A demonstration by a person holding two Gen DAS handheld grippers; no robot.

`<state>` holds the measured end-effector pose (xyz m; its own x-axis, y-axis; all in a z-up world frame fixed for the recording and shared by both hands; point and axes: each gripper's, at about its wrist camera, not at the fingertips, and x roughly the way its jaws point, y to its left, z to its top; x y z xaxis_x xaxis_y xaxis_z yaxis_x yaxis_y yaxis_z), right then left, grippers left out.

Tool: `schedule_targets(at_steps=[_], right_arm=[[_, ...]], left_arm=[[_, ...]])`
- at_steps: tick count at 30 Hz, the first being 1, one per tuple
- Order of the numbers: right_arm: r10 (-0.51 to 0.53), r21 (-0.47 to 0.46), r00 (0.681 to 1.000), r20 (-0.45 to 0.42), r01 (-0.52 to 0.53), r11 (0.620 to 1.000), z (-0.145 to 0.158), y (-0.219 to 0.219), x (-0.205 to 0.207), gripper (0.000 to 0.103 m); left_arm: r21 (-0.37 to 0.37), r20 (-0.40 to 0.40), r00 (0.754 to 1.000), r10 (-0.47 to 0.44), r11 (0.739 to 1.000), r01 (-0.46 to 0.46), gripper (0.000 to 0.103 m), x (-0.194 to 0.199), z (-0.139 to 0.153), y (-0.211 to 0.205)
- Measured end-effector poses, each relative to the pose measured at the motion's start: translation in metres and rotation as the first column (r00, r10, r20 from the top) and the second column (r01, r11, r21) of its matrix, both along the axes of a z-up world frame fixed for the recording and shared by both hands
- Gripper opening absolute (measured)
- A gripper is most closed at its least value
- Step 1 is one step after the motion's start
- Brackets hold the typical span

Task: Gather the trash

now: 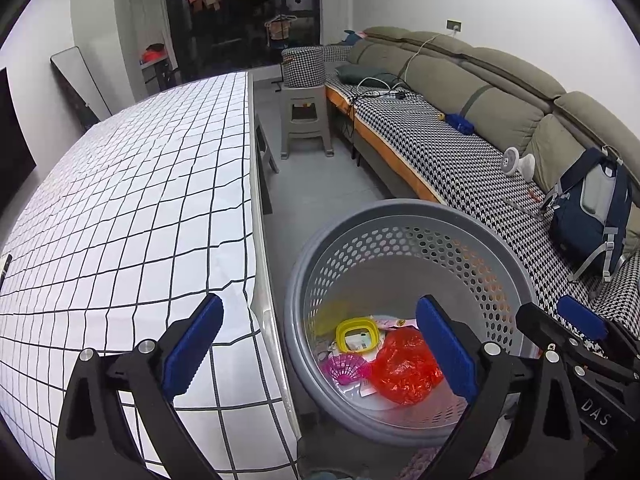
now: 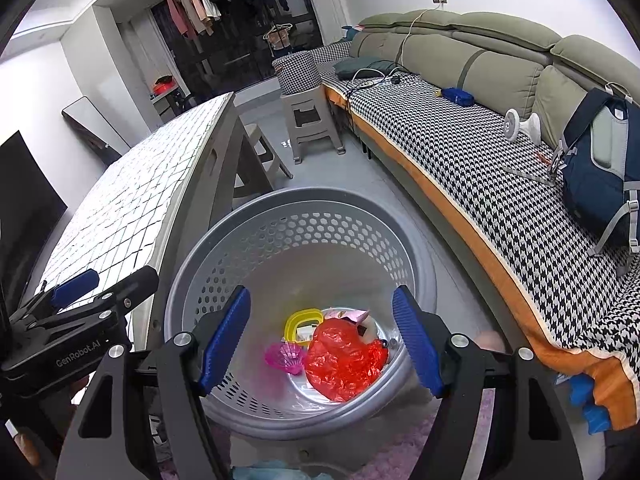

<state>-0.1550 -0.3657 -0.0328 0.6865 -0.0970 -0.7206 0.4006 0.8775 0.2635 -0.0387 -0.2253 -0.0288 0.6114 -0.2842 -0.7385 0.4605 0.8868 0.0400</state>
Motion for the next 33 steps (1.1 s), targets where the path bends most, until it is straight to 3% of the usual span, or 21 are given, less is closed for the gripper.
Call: schedule_targets(at_steps=[33], right_arm=[[0.005, 0.002, 1.000, -0.001, -0.005, 1.000, 0.0006, 0.0026, 0.0007, 0.071]], left_arm=[[0.029, 0.011, 1.000, 0.013, 0.999, -0.014, 0.095, -0.0009, -0.0023, -0.0063]])
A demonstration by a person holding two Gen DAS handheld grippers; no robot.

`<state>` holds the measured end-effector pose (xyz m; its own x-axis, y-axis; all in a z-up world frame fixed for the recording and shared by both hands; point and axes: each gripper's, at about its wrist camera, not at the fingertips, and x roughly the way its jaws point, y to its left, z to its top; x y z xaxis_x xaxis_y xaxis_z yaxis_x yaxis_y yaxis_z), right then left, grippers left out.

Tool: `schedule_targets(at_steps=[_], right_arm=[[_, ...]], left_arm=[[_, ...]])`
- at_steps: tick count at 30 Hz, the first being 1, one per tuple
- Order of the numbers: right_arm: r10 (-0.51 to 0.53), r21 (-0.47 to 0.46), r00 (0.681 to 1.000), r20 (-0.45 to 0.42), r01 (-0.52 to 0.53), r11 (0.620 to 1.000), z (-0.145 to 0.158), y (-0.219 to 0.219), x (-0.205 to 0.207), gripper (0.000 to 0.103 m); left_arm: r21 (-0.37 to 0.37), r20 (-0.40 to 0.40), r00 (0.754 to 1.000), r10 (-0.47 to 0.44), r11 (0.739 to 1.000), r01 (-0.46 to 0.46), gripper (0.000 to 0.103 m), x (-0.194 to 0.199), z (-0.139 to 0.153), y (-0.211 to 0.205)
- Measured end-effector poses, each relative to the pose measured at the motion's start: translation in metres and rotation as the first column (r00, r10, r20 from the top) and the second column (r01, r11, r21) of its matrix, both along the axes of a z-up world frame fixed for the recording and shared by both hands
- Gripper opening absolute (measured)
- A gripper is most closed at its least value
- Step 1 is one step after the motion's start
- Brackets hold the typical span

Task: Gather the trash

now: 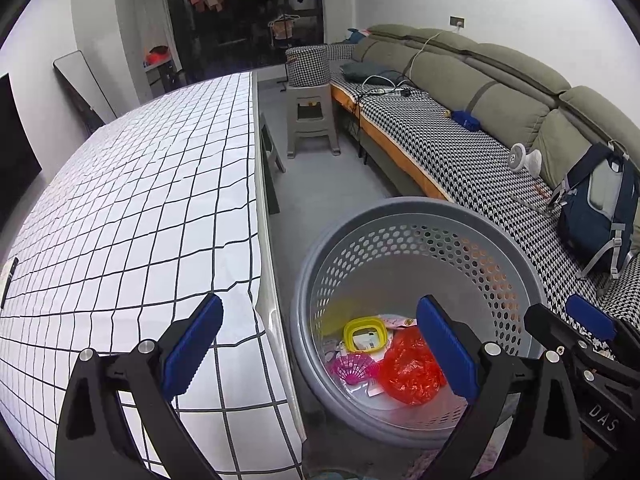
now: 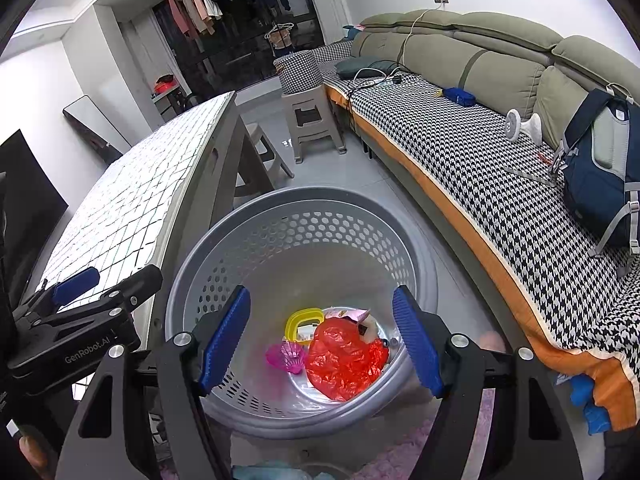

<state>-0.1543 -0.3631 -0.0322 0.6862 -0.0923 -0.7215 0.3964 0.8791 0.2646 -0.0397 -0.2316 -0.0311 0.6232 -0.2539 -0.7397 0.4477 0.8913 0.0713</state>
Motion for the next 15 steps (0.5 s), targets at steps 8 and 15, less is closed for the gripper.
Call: schedule_targets(at_steps=[8, 15], right_arm=[[0.002, 0.000, 1.000, 0.002, -0.002, 1.000, 0.0014, -0.0003, -0.0002, 0.071], [0.005, -0.004, 1.000, 0.000, -0.005, 1.000, 0.0007, -0.0015, 0.0003, 0.071]], left_arm=[[-0.007, -0.004, 1.000, -0.004, 1.000, 0.004, 0.096, 0.0006, 0.0008, 0.0030], [-0.014, -0.015, 1.000, -0.012, 1.000, 0.012, 0.096, 0.0013, 0.0014, 0.0056]])
